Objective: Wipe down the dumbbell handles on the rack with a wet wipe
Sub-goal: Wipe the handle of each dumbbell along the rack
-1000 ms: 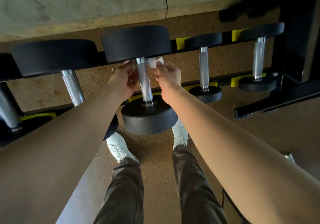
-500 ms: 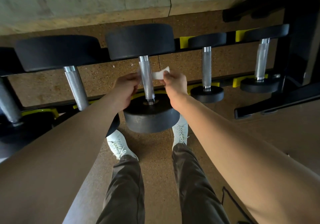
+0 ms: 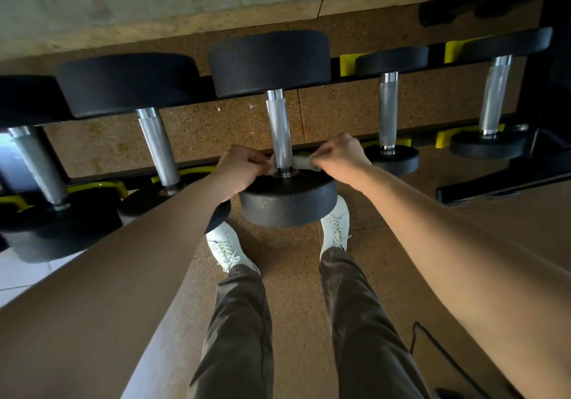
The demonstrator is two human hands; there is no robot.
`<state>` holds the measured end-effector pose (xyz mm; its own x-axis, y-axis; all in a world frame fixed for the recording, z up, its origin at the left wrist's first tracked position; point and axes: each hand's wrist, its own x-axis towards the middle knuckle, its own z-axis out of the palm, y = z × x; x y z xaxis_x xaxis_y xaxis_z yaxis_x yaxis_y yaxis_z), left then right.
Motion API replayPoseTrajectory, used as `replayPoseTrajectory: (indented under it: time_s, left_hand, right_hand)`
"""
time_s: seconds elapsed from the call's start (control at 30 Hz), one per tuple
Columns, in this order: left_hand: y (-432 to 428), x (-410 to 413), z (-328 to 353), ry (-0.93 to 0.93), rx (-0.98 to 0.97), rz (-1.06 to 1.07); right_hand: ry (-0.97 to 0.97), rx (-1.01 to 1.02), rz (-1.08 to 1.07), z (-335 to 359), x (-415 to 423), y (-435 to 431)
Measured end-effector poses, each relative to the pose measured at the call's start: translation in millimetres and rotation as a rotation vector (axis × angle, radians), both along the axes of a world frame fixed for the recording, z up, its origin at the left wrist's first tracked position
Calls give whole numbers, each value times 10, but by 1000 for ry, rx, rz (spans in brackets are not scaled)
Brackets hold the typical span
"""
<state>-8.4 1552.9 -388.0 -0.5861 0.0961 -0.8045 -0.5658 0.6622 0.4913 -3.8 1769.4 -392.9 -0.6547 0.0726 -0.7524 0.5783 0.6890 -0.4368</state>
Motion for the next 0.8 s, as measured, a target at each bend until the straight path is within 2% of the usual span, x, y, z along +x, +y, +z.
replayPoseTrajectory:
  time_s: [0.23,0.47,0.63,0.73,0.8]
  left_hand:
    - [-186,-25,199,-33,38,-113]
    - [78,-28,19,34,-80,-198]
    - [-166,11,230,-52,99,-163]
    - [-229,45,324,-96,213,-15]
    - [-234,78,394,-104,347,99]
  right_hand:
    - [-2,-44,138,25,-6,-198]
    - [96,42,346,168,36,-50]
    - [77,78,374,120,58,-268]
    - [-15,118,411,145,41,-335]
    - [65,156,387,213,76,-361]
